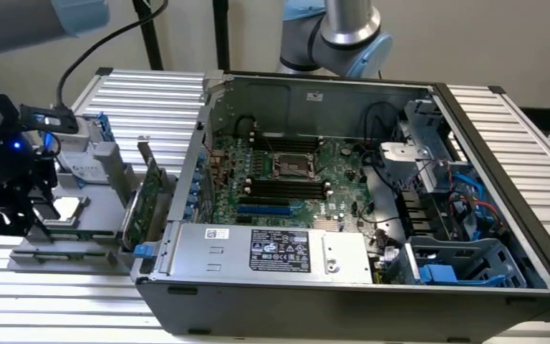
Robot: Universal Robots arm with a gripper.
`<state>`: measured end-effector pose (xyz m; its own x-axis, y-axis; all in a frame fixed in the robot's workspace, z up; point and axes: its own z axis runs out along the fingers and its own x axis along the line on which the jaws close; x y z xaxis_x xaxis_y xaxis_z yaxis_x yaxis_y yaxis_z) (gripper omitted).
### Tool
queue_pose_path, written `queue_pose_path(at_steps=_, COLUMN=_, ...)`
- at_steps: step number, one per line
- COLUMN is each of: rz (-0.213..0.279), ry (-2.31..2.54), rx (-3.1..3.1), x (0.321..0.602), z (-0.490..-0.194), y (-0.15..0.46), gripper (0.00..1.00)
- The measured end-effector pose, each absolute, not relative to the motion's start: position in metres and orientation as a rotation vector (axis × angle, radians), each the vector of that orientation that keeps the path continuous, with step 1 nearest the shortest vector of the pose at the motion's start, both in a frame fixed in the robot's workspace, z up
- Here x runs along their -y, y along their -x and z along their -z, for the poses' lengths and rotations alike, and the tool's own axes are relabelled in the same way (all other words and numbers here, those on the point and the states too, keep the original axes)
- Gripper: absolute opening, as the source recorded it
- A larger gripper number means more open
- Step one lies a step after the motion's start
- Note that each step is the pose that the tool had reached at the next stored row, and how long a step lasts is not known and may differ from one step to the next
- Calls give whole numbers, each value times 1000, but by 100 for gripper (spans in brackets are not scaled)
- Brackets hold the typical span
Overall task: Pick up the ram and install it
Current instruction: 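Pick up the ram and move it above insertion slot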
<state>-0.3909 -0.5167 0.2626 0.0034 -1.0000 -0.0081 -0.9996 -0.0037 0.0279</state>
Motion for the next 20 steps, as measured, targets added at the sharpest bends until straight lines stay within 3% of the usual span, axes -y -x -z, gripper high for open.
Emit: queue_pose_path(at_steps=20, rz=40, ry=-2215, rx=2207, x=522, z=-226, y=389, gripper=100)
